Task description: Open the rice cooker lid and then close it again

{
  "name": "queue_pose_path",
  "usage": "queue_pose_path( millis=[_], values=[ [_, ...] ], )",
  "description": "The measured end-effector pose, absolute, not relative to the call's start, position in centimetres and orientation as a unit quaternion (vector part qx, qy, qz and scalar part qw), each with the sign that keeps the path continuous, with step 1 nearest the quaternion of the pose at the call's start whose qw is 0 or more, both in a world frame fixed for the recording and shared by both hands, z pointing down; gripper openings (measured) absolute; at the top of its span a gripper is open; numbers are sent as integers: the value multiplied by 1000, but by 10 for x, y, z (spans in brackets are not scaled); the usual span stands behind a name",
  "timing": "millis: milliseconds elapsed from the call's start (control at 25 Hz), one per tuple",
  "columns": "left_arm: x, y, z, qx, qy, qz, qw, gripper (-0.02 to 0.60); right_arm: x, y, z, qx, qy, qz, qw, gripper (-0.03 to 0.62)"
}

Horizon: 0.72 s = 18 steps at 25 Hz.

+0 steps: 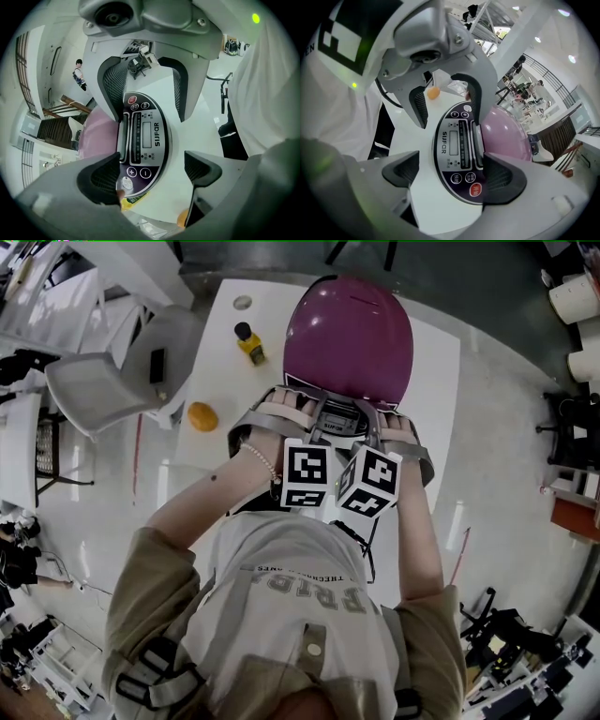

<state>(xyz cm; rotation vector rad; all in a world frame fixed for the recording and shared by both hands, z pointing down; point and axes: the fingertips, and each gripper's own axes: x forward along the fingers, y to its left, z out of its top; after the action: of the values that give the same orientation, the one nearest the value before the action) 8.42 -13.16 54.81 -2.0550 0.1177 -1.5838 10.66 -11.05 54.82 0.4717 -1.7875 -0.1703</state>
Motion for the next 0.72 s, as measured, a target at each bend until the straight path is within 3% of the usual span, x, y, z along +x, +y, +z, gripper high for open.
queue_pose_path(
  millis=[320,720],
  values=[
    [83,-132,550,-753,49,-596,276,443,116,-111,558,203,-740,-103,633,416],
    [83,-132,552,-755,58,-593,274,442,114,-112,559,211,-748,-98,622,407]
  ],
)
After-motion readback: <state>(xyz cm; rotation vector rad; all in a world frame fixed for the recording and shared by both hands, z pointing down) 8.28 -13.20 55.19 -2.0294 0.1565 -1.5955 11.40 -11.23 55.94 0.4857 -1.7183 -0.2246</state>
